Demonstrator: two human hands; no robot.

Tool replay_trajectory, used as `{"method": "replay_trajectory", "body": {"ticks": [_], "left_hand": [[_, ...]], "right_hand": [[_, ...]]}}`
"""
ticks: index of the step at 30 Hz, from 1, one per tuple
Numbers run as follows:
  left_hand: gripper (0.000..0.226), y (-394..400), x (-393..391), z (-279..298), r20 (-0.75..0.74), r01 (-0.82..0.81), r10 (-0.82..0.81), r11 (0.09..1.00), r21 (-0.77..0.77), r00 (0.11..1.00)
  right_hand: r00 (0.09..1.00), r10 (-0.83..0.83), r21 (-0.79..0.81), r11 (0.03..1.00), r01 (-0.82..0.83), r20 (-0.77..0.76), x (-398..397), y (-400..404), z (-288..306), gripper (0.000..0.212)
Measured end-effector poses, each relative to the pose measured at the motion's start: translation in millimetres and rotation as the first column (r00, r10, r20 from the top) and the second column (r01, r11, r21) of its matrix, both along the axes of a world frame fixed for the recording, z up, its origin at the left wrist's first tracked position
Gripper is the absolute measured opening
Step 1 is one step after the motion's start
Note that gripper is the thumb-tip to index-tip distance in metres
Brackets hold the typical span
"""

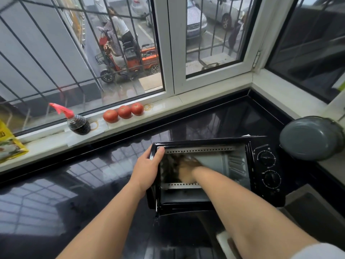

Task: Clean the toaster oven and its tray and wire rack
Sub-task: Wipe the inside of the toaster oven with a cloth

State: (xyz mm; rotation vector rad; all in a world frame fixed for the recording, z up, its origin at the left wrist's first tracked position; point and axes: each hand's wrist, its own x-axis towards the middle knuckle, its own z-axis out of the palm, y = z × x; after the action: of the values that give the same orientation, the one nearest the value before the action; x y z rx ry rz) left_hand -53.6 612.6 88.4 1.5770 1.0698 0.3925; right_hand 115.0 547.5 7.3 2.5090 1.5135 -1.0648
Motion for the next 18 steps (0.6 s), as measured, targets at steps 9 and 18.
{"method": "replay_trajectory", "body": {"ticks": [9,18], "left_hand": [[0.031,-2,0,-1,-0.005,-0.028,0.028,1.0,0.002,1.0],[0.024,-9,-4,0,0.021,-0.035,0.034,0.998,0.046,0.999]], "right_hand": [[0.817,-0.547,-0.033,0.827,0.561,0.184,31,-43,-2,0.079],[0.772,-0.592,0.072,0.801,0.594,0.232,29,-43,-9,0.09]]}}
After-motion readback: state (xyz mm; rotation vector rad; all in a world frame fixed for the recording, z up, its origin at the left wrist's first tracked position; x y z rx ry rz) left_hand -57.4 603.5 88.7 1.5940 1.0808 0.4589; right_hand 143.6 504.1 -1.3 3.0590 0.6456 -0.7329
